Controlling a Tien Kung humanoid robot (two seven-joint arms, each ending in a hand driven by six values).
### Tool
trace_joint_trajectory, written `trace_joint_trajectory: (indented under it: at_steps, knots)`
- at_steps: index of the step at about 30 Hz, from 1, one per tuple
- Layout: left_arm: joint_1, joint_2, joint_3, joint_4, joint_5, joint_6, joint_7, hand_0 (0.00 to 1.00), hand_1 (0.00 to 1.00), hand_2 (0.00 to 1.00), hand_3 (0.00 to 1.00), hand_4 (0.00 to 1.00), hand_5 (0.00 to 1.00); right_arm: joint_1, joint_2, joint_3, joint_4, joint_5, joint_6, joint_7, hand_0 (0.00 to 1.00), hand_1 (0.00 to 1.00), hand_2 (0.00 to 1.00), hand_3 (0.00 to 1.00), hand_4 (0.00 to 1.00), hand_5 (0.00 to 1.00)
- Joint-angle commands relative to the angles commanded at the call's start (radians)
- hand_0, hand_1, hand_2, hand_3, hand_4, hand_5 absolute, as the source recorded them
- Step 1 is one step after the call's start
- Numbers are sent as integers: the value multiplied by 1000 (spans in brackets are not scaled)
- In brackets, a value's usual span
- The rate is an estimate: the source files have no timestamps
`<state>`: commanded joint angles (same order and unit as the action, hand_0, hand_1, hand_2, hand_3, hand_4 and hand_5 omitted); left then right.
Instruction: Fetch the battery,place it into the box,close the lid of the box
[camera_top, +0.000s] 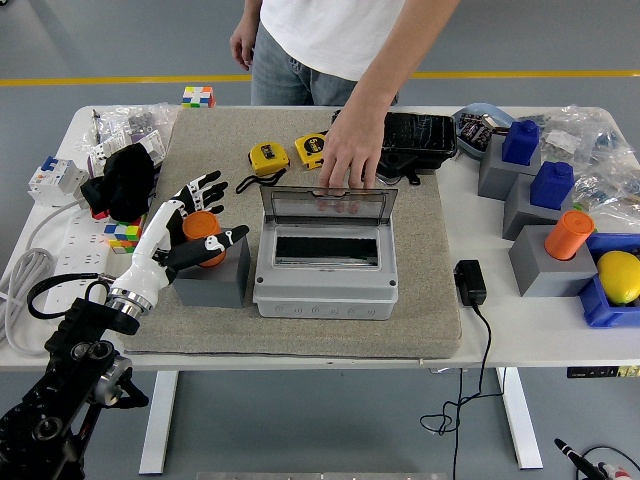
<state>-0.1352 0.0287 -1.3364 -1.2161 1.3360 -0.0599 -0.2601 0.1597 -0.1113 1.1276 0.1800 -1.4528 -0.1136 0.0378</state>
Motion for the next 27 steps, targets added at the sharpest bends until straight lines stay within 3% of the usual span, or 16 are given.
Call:
trace_joint_trajectory:
  at_steps: [3,4,9,10,27]
  knots:
    - [0,0,0,2,0,3,0,762,849,817,837,998,188,1,1,0,0,1,0,1,894,866,809,853,998,998]
    - [-1,0,-1,2,1,5,0,726,815,757,777,998,175,1,1,-1,0,1,0,1,894,866,809,851,998,998]
    - [-1,0,-2,5,8,12,1,726,815,757,777,998,175,2,1,3,0,-1,0,0,894,866,809,851,998,998]
    - [-1,0,-2,5,8,13,1,669,755,681,716,998,156,2,0,4,0,-1,0,1,893,866,809,851,998,998]
    - [-1,-11,21,22,-15,38,-8,655,735,641,682,998,124,2,-1,4,0,-3,0,1,893,867,809,850,998,998]
